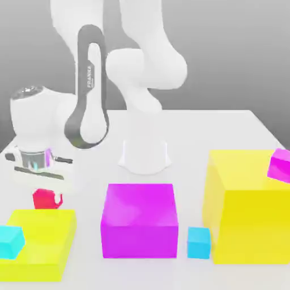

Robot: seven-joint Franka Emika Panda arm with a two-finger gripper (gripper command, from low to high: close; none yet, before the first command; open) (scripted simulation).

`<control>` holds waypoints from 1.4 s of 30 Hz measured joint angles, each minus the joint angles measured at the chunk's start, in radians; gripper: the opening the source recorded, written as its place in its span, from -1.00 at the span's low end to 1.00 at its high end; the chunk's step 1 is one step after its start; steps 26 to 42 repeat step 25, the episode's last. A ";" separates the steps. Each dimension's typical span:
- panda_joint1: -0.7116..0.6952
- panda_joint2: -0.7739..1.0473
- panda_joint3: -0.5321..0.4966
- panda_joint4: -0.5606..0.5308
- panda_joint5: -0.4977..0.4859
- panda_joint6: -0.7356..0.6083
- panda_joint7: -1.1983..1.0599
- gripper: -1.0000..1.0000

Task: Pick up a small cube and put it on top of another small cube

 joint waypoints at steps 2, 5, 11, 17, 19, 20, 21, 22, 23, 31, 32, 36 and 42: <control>0.004 -0.040 -0.012 0.005 -0.052 -0.045 0.030 -1.00; 0.019 -0.036 0.000 0.091 -0.065 -0.131 -0.010 -1.00; 0.052 0.002 0.034 0.304 -0.057 -0.311 -0.137 -1.00; 0.086 0.045 0.071 0.503 -0.045 -0.462 -0.260 -1.00; 0.082 0.096 0.081 0.511 -0.021 -0.419 -0.285 -1.00; 0.078 0.126 0.087 0.509 -0.008 -0.388 -0.296 -1.00; 0.074 0.154 0.092 0.506 0.004 -0.359 -0.306 1.00; 0.074 0.154 0.092 0.506 0.004 -0.359 -0.306 1.00; 0.074 0.154 0.092 0.506 0.004 -0.359 -0.306 1.00; 0.074 0.154 0.092 0.506 0.004 -0.359 -0.306 1.00; 0.074 0.154 0.092 0.506 0.004 -0.359 -0.306 1.00; 0.074 0.154 0.092 0.506 0.004 -0.359 -0.306 1.00; 0.074 0.154 0.092 0.506 0.004 -0.359 -0.306 1.00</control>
